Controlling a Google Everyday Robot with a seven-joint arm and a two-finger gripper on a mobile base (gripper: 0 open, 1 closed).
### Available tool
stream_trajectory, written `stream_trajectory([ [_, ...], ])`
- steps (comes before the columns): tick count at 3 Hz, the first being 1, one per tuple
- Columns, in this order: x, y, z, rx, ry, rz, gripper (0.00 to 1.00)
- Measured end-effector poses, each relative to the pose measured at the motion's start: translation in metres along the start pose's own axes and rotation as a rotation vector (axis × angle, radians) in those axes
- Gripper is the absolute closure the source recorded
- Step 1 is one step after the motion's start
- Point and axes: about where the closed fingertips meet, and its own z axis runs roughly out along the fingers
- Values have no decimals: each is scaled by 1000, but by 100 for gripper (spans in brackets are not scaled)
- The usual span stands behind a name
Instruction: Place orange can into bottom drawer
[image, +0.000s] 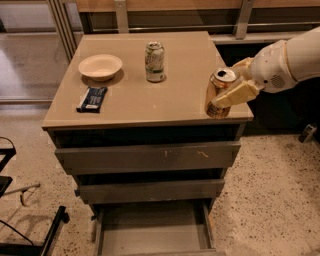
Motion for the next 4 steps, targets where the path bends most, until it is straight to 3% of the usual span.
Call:
stream_trajectory([
  [1,-12,53,-34,-36,-8,-2,100],
  [2,-13,58,-39,-34,-4,2,100],
  [3,4,82,-24,-53,-16,2,100],
  [4,56,130,6,-97,-10,73,100],
])
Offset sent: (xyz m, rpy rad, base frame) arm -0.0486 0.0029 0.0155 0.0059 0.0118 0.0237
